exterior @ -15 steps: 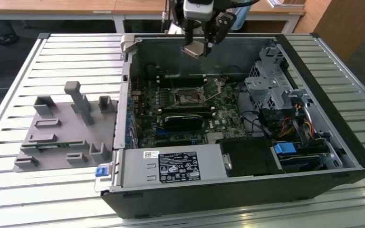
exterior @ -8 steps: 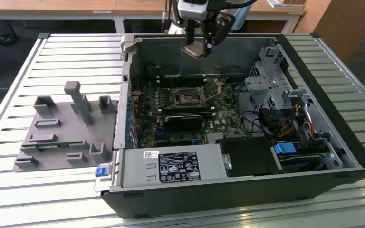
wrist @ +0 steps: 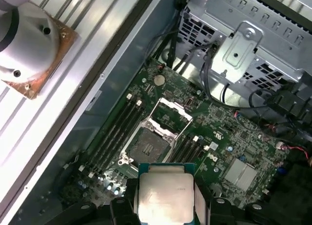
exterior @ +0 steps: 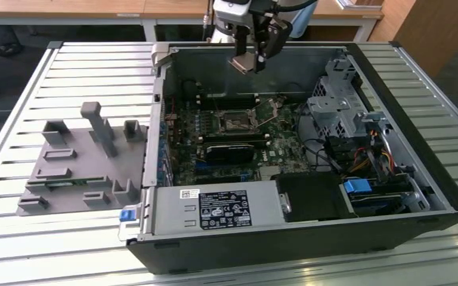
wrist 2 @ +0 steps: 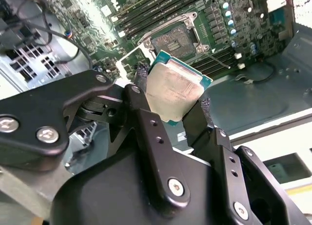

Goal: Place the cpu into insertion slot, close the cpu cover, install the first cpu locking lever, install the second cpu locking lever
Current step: 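Place the cpu into insertion slot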

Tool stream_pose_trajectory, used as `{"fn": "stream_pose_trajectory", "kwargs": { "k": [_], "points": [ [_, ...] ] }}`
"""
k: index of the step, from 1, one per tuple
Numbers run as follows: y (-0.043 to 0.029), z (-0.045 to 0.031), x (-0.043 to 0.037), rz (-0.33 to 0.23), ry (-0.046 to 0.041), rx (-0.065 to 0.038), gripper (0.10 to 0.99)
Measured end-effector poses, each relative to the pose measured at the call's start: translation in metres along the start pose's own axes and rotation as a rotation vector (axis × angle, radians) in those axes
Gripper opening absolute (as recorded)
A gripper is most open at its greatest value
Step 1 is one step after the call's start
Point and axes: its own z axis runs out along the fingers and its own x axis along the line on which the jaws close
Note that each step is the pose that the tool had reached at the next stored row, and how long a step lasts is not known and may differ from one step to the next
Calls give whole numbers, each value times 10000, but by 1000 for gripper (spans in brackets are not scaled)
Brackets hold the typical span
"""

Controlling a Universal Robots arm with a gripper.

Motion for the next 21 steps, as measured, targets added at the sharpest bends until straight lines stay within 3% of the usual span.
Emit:
{"fn": "stream_pose_trajectory", "kwargs": {
  "k": [21],
  "points": [
    [-1,21,1,3020,-235,-40,541]
  ]
}}
